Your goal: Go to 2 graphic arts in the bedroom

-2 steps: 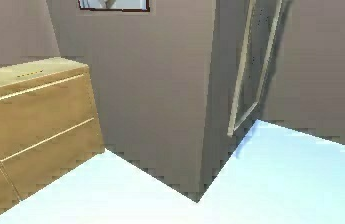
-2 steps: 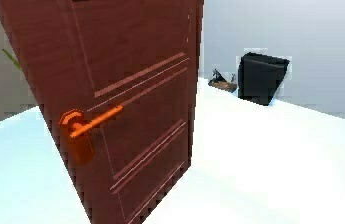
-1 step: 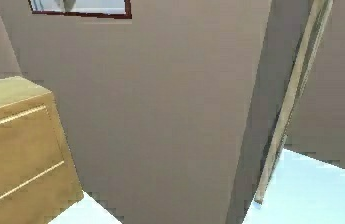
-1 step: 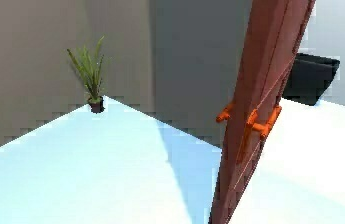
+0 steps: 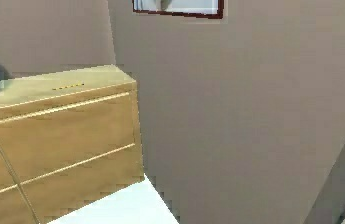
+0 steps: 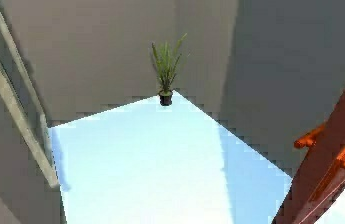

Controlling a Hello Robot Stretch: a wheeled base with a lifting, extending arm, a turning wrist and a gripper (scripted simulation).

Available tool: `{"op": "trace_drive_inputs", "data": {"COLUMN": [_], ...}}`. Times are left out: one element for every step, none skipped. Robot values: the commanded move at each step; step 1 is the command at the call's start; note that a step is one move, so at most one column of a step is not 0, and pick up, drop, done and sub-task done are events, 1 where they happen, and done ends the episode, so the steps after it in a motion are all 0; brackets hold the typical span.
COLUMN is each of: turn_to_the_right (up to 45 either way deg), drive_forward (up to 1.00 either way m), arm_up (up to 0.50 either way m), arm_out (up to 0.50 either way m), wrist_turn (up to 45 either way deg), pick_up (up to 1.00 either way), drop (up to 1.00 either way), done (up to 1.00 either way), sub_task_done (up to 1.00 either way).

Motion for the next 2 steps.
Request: {"op": "trace_drive_inputs", "data": {"turn_to_the_right": [0.0,45.0], "drive_forward": [0.0,0.0], "arm_up": [0.0,0.0], "arm_out": [0.0,0.0], "wrist_turn": [0.0,0.0], "pick_up": [0.0,0.0], "drop": [0.0,0.0], "done": [0.0,0.0], "sub_task_done": [1.0,0.0]}}
